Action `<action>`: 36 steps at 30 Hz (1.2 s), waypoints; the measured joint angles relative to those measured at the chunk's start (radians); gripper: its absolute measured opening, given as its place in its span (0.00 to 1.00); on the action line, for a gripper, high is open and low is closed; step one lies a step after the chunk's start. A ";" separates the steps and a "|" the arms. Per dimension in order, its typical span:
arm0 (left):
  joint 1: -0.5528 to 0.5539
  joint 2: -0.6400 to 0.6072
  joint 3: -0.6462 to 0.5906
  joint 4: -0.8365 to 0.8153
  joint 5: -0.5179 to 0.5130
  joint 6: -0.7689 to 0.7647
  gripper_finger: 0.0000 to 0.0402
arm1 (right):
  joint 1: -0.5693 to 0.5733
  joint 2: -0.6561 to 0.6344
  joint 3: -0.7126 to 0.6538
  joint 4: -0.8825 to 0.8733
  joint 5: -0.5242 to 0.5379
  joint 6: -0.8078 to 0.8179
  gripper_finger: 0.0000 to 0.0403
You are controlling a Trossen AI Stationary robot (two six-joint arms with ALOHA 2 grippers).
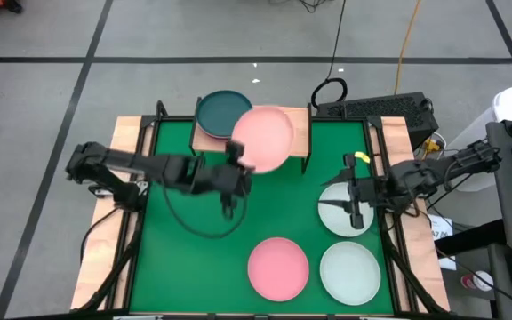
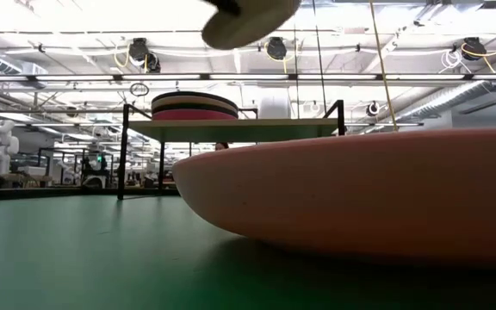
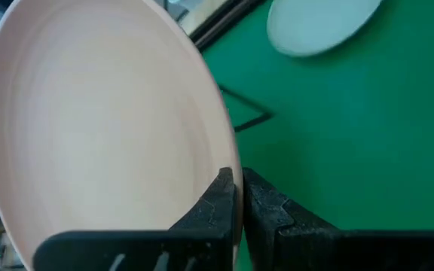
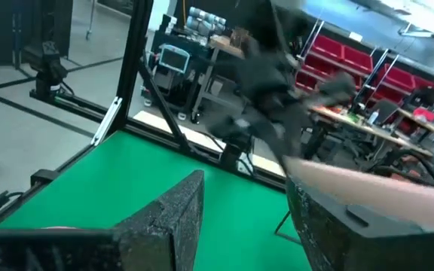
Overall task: Place and stack plates onto a shelf
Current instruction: Put the light pink plate on the shelf
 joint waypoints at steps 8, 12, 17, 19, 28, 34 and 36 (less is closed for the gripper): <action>0.307 0.048 0.000 0.078 0.200 0.414 0.03 | 0.000 -0.019 0.000 0.000 0.000 -0.053 0.42; 0.381 0.121 0.000 0.045 0.209 0.574 0.03 | 0.000 -0.021 0.000 0.000 0.003 -0.070 0.42; 0.409 0.193 0.054 0.000 0.253 0.591 0.03 | 0.000 -0.021 0.000 0.000 0.008 -0.081 0.42; 0.409 0.214 0.099 -0.043 0.259 0.605 0.03 | 0.000 -0.021 0.000 0.000 0.033 -0.095 0.42; 0.437 0.290 0.416 -0.290 0.497 0.509 0.03 | -0.001 -0.021 0.000 0.009 0.084 -0.115 0.42; 0.438 0.366 0.468 -0.320 0.488 0.538 0.03 | -0.002 -0.020 0.000 0.014 0.084 -0.114 0.42; 0.437 0.398 0.468 -0.321 0.476 0.535 0.03 | -0.002 -0.020 0.000 0.015 0.084 -0.113 0.42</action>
